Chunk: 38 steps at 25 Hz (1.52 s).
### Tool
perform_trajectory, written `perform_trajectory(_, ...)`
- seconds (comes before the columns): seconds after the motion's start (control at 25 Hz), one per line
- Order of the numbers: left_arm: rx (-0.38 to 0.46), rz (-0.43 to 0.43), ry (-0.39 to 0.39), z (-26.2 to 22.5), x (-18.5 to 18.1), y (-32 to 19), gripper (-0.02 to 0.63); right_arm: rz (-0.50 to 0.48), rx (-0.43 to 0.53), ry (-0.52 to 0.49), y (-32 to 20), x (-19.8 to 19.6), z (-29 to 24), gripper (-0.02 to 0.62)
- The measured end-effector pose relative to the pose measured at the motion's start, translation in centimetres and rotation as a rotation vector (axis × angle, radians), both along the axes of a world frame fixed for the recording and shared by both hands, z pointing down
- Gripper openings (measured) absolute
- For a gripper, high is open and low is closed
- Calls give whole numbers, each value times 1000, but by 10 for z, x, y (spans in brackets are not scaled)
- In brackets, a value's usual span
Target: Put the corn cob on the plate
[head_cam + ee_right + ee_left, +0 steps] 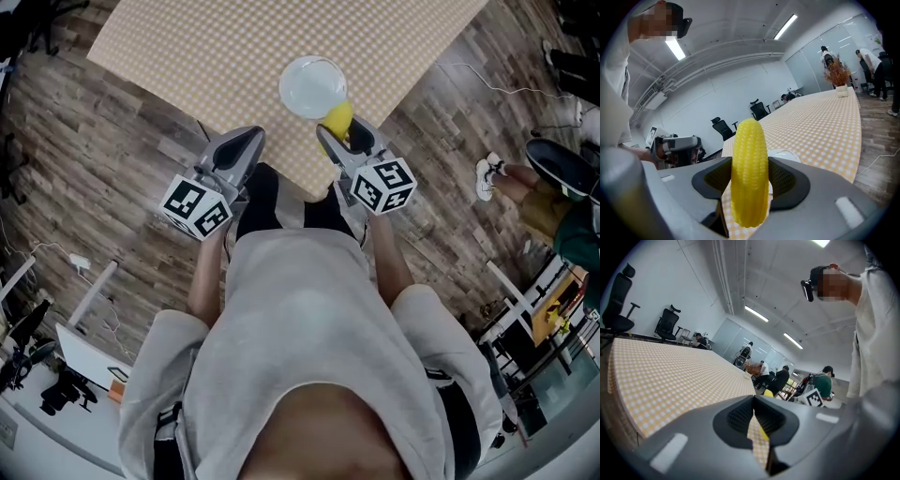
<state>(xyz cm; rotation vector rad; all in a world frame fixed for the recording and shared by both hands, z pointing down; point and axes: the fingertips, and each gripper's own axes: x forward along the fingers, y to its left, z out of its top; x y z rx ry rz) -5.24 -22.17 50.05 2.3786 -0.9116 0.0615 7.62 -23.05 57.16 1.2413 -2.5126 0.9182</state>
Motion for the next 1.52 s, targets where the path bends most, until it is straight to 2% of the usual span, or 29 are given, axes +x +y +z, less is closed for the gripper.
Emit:
perform_trajectory(0.28,-3,-24,3,2,-9,4,9,-37,-26,66,-38,-6,30,241)
perform_trajectory(0.56,-14,-52,27,1,-15,8,9,-41,-92,78,-70,-10,46,241)
perform_trajectory(0.96,8,-78,49,-6,-25,5,9,-183,-109,308,-82,-21,53,239)
perform_trajectory(1.04,8,-81,51,-6,-26,4,9,-226,-81,377,-83,-23,54,239)
perform_trajectory(1.12,5,-80,53,-6,-26,4,9,-306,-25,501,-80,-26,55,240)
perform_trajectory(1.32,4,-81,59,-7,-24,3,9,-610,158,880,-67,-33,70,240)
perform_trajectory(1.52,8,-83,60,-6,-25,2,9,-791,257,1085,-58,-33,80,240)
